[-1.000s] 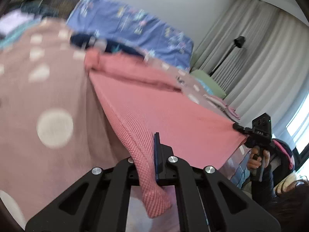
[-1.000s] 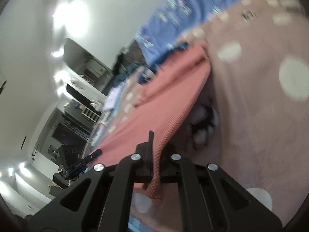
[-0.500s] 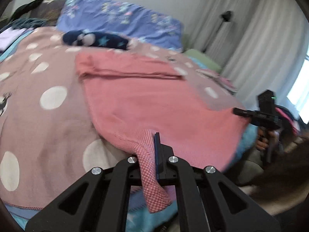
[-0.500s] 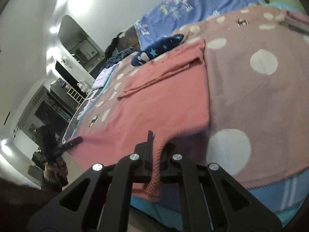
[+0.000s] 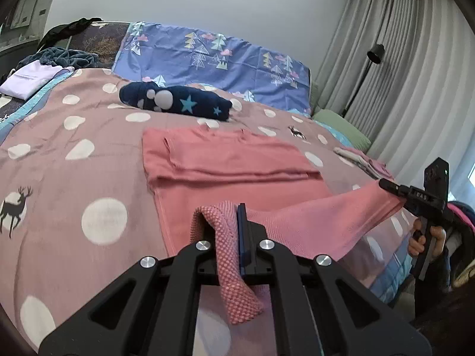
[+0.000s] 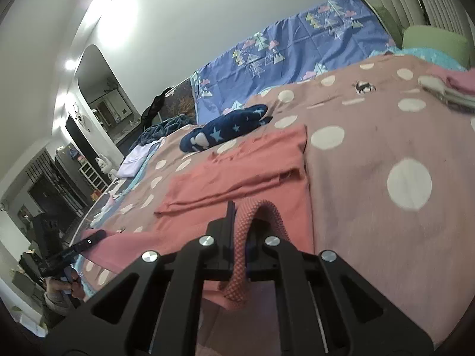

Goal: Fold small clothes
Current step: 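Lift the hem with both grippers and fold it toward the collar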

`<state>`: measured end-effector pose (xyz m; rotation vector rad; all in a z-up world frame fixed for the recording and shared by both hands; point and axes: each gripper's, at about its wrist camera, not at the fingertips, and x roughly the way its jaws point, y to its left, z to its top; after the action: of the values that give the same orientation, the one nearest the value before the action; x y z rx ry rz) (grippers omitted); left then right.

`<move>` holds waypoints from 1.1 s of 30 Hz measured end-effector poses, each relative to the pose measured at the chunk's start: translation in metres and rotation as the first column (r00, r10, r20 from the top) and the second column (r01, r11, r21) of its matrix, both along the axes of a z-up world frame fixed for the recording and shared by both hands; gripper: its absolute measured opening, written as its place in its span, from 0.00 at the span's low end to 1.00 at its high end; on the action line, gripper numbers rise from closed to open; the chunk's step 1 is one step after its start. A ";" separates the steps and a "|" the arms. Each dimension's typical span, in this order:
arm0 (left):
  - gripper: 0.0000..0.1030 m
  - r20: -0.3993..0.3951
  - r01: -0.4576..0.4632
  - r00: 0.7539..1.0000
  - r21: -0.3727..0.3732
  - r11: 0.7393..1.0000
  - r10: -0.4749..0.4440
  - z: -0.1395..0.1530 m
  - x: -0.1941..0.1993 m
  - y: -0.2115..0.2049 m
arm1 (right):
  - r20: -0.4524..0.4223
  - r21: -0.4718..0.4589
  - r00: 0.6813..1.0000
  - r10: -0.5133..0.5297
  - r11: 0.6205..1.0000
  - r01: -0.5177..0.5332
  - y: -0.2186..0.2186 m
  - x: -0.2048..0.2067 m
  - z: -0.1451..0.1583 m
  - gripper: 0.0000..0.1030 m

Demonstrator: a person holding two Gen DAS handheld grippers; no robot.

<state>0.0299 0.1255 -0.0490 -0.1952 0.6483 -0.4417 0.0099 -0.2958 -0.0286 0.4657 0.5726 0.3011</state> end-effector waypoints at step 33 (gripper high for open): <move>0.23 -0.170 -0.055 0.983 0.085 0.995 0.069 -0.083 0.218 0.007 | -0.236 -0.043 0.972 0.006 0.999 -0.017 -0.005 0.226 -0.091 0.20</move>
<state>0.2482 0.1323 -0.1318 -0.1788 0.8268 -0.3407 0.2356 -0.3004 -0.1195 0.4581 0.8131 0.2446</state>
